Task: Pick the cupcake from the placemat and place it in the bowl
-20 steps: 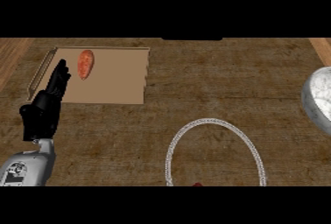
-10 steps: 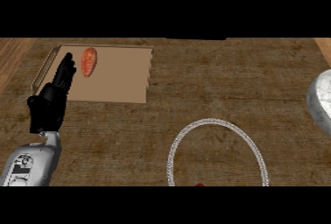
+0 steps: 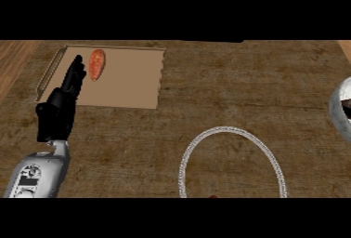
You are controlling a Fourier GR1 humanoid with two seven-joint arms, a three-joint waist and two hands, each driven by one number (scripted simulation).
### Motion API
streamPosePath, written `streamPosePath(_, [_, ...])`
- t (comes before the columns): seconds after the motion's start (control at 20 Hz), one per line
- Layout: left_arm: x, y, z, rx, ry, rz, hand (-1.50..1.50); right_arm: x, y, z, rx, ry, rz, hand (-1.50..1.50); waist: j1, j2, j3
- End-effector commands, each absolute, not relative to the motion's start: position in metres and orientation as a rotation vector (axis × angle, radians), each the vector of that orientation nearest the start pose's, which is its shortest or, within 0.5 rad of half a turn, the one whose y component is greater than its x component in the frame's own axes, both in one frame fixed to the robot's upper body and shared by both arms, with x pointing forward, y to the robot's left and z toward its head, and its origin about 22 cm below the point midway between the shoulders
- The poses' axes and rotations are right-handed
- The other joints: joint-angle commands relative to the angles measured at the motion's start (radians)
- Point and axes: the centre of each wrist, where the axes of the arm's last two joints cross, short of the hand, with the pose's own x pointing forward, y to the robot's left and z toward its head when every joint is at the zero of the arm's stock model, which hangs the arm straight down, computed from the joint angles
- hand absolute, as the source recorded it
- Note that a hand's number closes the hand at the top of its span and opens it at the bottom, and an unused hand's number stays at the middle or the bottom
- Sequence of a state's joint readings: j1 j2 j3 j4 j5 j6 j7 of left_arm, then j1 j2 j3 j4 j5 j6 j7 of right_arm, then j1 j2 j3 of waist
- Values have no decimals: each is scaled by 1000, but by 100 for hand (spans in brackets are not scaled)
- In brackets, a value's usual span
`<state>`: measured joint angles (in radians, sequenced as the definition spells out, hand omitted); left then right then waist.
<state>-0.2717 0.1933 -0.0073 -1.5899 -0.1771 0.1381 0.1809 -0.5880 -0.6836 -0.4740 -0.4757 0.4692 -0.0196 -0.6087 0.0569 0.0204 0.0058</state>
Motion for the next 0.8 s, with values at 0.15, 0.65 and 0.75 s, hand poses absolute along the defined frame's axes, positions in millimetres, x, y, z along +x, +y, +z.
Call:
streamPosePath(0.15, [308, 251, 95, 353, -1675, -178, 0, 323, -508, 74, -701, -1765, 277, -150, -15, -1, 0])
streamPosePath(0.65, [289, 253, 88, 370, -1671, -178, 0, 267, -565, 85, -585, -1757, 129, -150, -19, -5, 1])
streamPosePath(0.75, [289, 254, 80, 350, -1685, -180, 0, 250, -582, 99, -580, -1777, 90, -150, -20, -1, 2])
